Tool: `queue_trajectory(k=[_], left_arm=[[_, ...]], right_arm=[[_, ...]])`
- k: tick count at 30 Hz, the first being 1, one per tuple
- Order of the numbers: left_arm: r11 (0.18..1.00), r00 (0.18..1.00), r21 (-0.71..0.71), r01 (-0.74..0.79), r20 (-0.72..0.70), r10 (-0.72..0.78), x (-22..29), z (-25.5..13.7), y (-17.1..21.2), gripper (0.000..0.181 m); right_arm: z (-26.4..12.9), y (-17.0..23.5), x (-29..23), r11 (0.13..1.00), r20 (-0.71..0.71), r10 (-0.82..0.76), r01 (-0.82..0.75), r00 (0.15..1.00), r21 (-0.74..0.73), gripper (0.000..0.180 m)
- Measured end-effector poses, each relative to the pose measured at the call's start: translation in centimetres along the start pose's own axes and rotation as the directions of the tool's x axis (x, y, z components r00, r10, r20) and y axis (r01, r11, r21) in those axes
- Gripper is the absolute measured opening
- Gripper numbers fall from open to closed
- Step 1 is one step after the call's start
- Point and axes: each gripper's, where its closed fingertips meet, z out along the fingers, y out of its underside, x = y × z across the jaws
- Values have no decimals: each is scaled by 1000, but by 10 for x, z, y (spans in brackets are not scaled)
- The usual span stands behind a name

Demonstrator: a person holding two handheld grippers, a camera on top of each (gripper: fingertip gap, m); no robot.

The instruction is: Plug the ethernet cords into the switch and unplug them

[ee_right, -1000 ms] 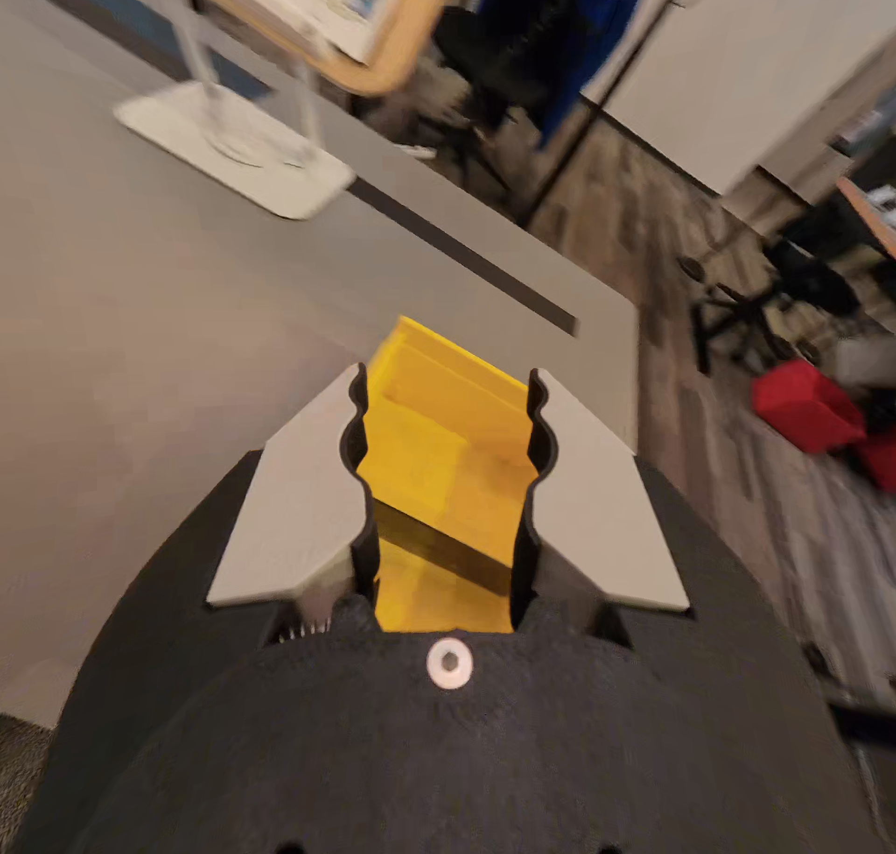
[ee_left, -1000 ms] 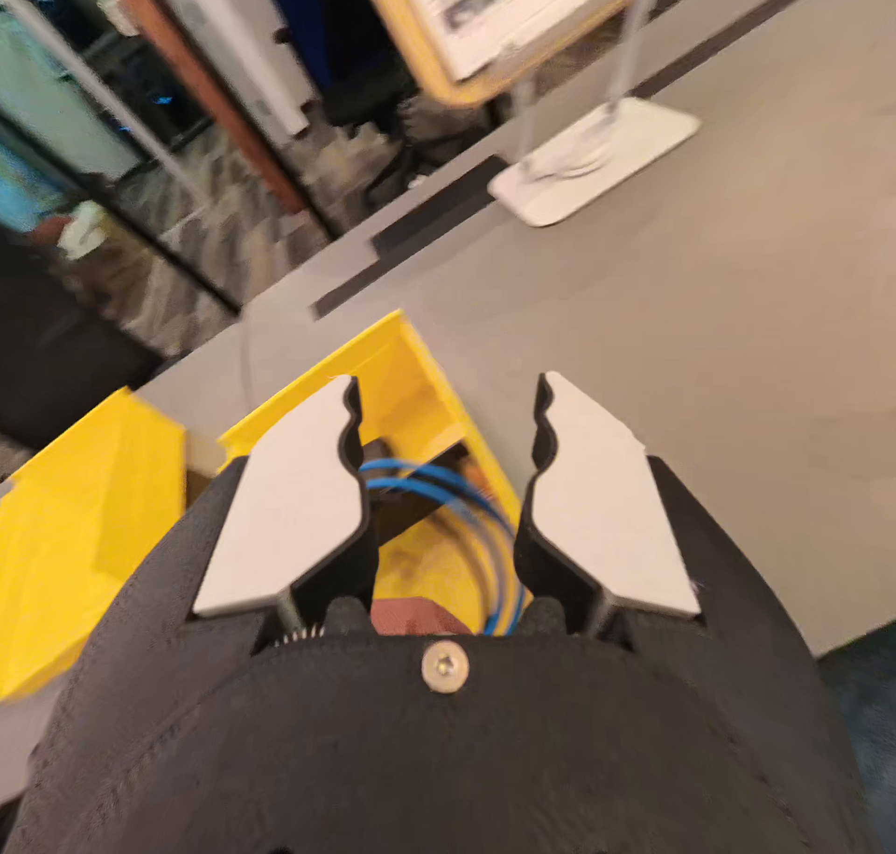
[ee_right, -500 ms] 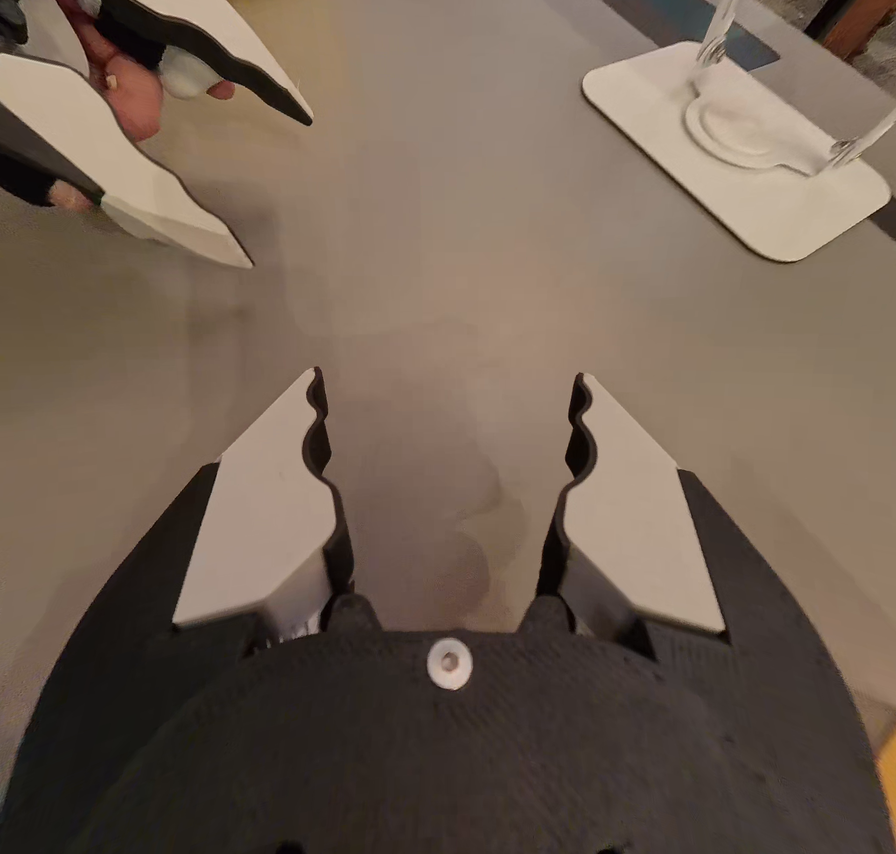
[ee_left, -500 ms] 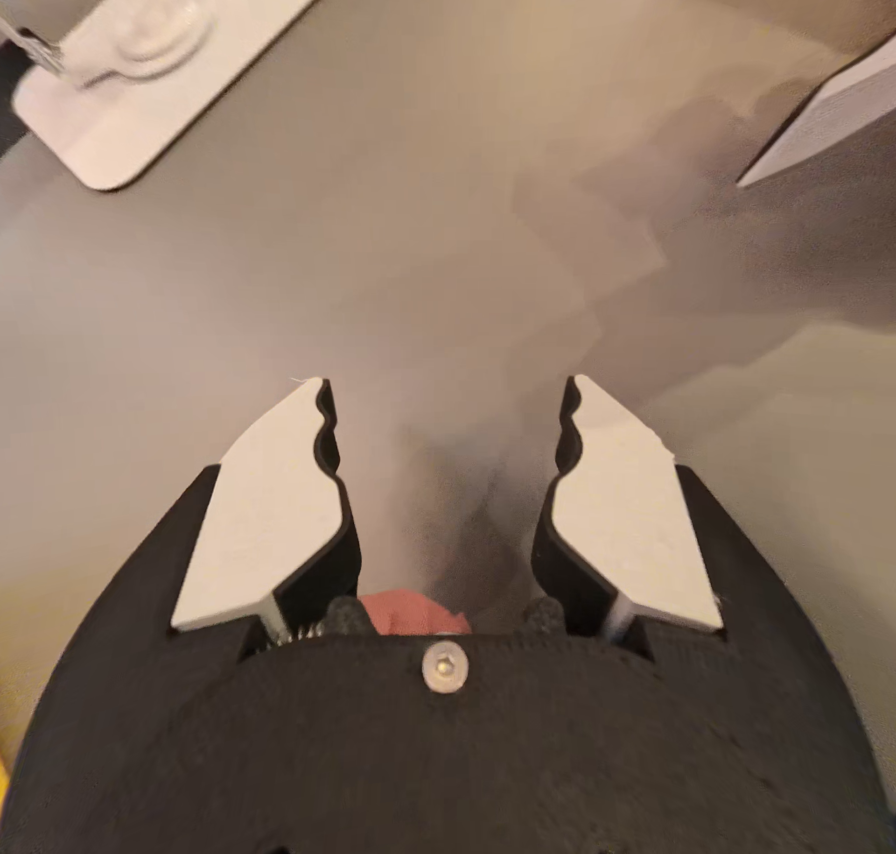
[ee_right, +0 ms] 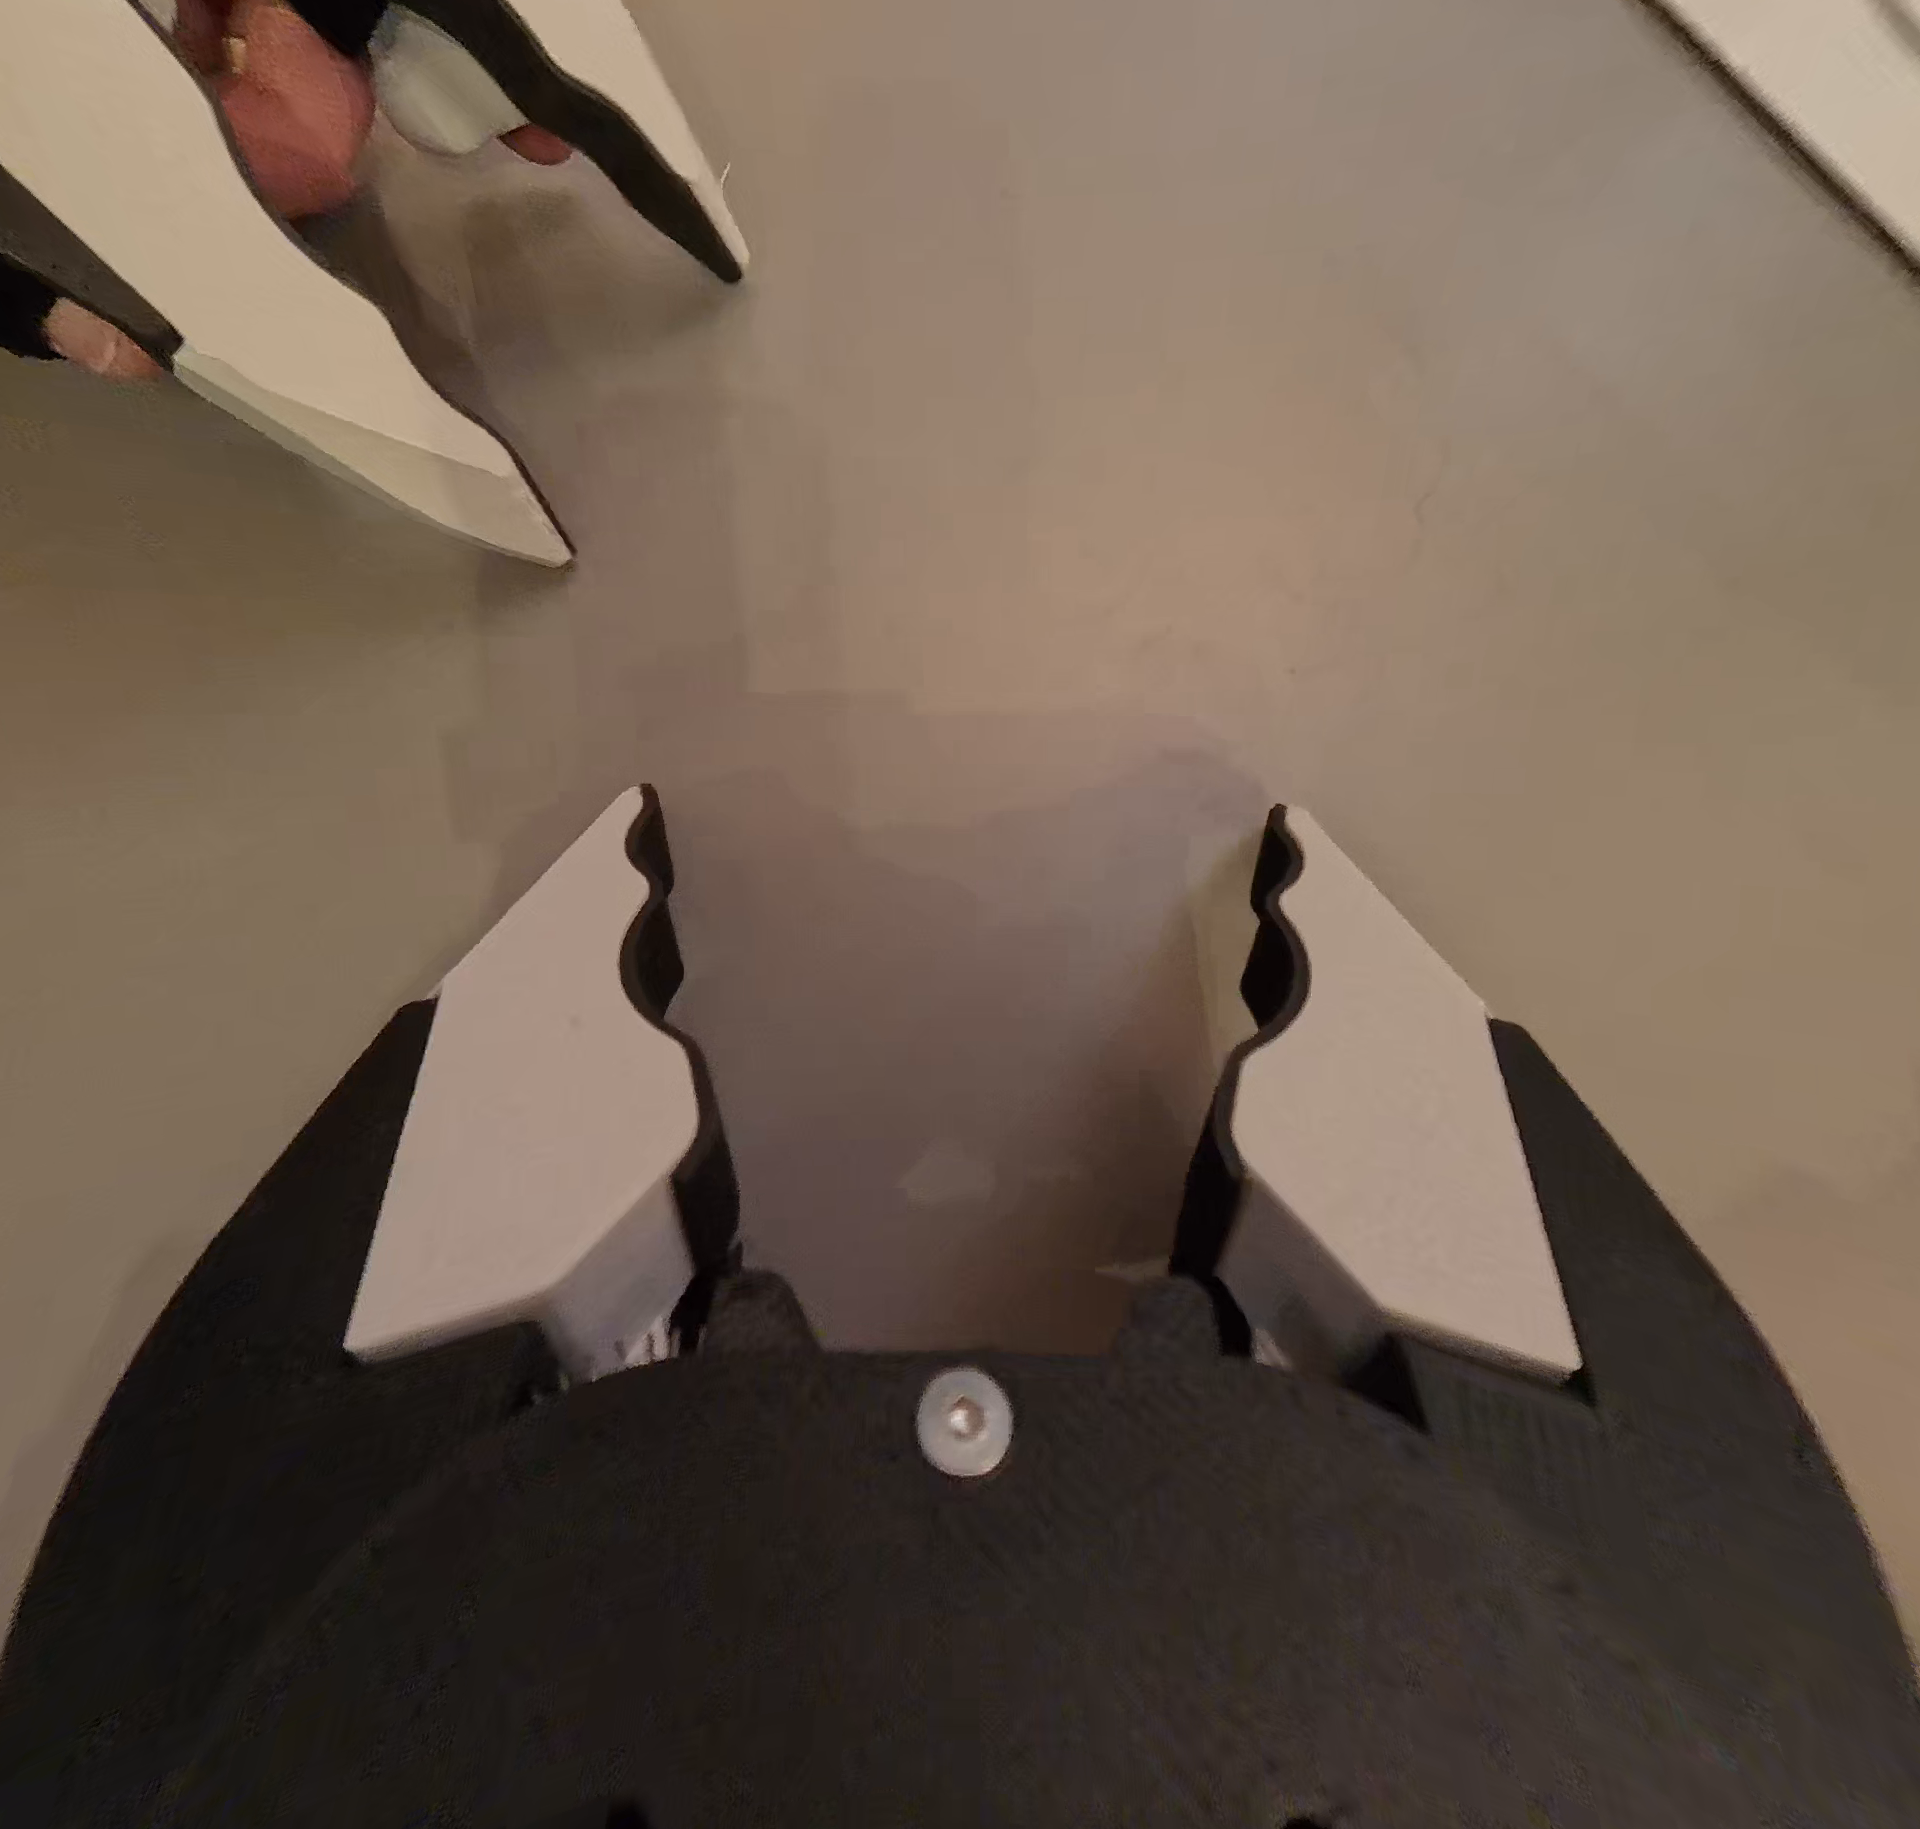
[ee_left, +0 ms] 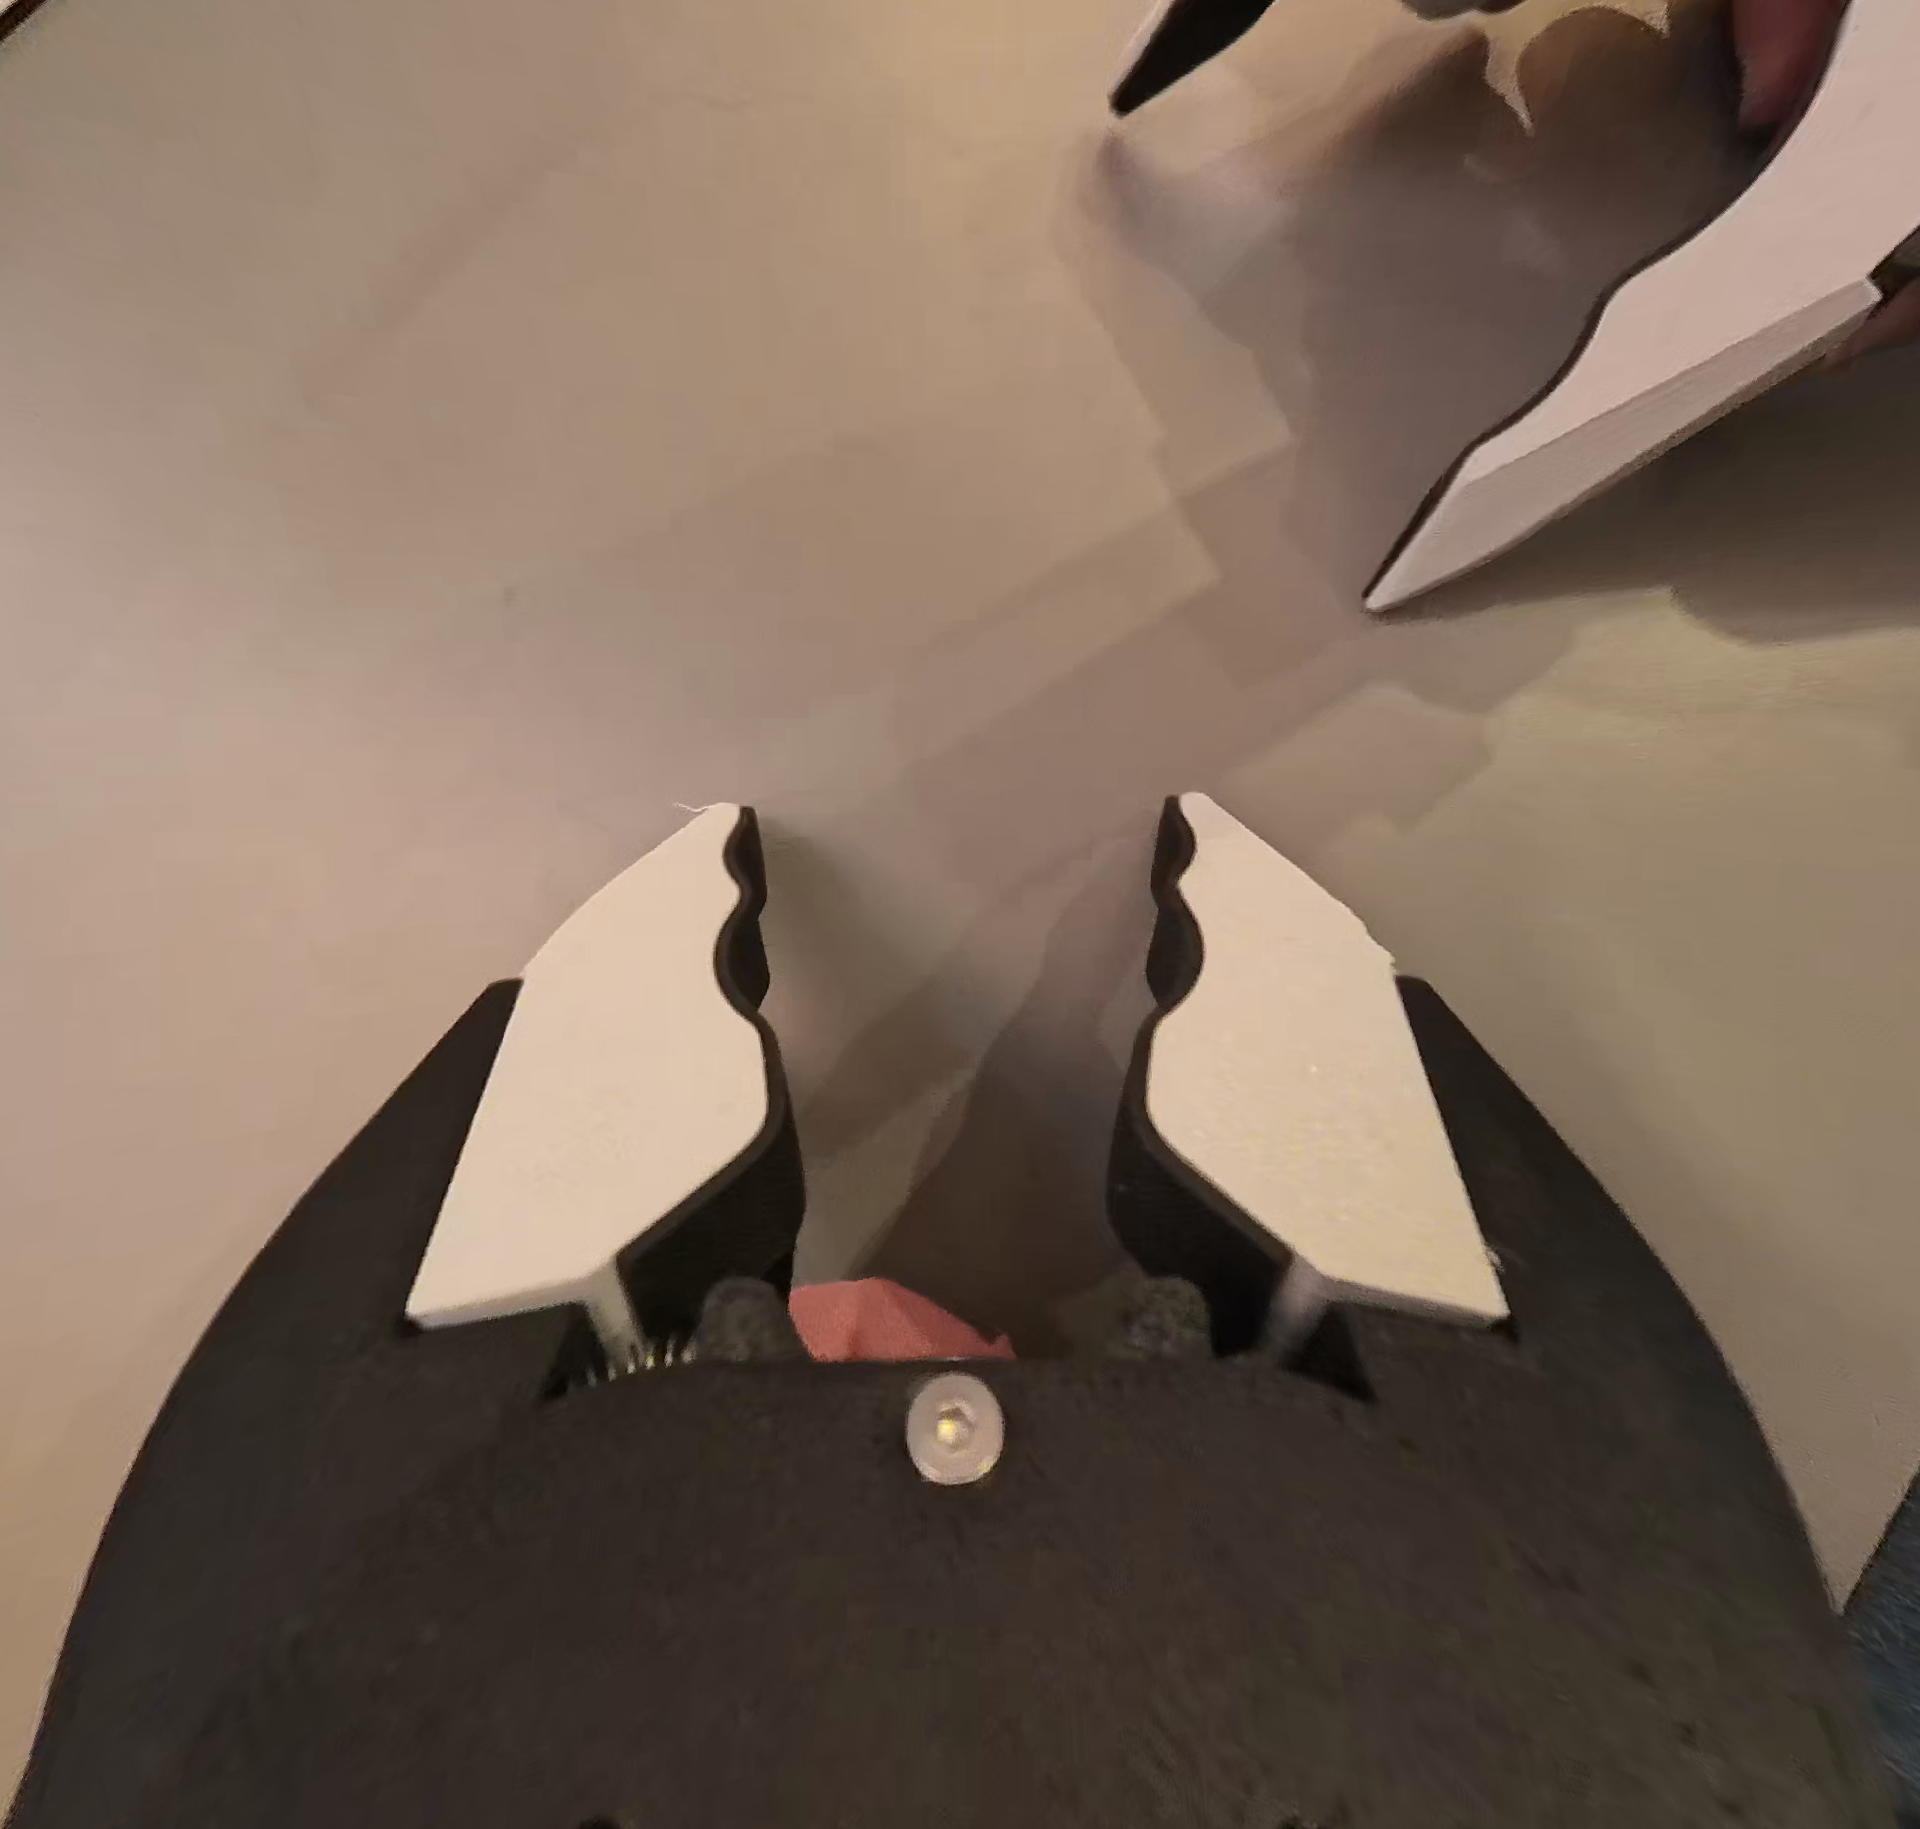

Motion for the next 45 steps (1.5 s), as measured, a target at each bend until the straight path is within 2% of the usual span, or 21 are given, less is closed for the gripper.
queue_trajectory(k=[5, 15, 17, 18, 21, 23, 27, 30, 33, 36, 38, 42, 45], left_arm=[[1000, 1000, -2, -11, -21, 11, 3, -1, 1, 75], [999, 998, 6, -53, -38, 53, 6, -11, 11, 70], [998, 998, 14, -60, -4, 60, 3, -15, 13, 74], [997, 998, 36, -63, 33, 62, -2, -19, 11, 85], [991, 992, 116, -71, 113, 58, -14, -52, -13, 88], [984, 971, 141, -107, 230, 72, -37, -90, -32, 87], [990, 892, 120, -77, 453, 14, -119, -181, -47, 82], [1000, 834, 19, 11, 551, -20, -187, -229, -21, 77], [986, 825, -96, 137, 561, -60, -242, -239, 23, 77], [932, 846, -217, 291, 514, -145, -276, -226, 72, 80], [887, 865, -322, 330, 479, -148, -288, -215, 99, 72], [795, 887, -489, 360, 443, -129, -302, -199, 135, 81], [738, 899, -550, 391, 401, -178, -301, -188, 147, 86]], right_arm=[[1, 1, -5, 1000, 34, 2, -2, 999, -12, 115], [1, 1, -3, 1000, 28, 8, -8, 1000, -9, 111], [1, 1, -3, 1000, 28, 8, -7, 1000, -9, 111], [1, 1, -3, 1000, 28, 8, -7, 1000, -9, 111], [1, 1, -4, 1000, 28, 7, -7, 1000, -9, 111], [1, 1, -4, 1000, 28, 7, -7, 1000, -9, 111], [0, 1, -4, 1000, 28, 7, -7, 1000, -9, 111], [0, 1, -3, 1000, 28, 7, -7, 1000, -9, 111], [0, 1, -3, 1000, 24, 9, -8, 1000, -8, 110], [0, 1, -3, 1000, 24, 8, -8, 1000, -8, 110], [0, 1, -3, 1000, 24, 8, -7, 1000, -8, 110], [0, 1, -3, 1000, 25, 8, -8, 1000, -8, 110], [0, 1, -3, 1000, 26, 9, -9, 1000, -8, 110]])
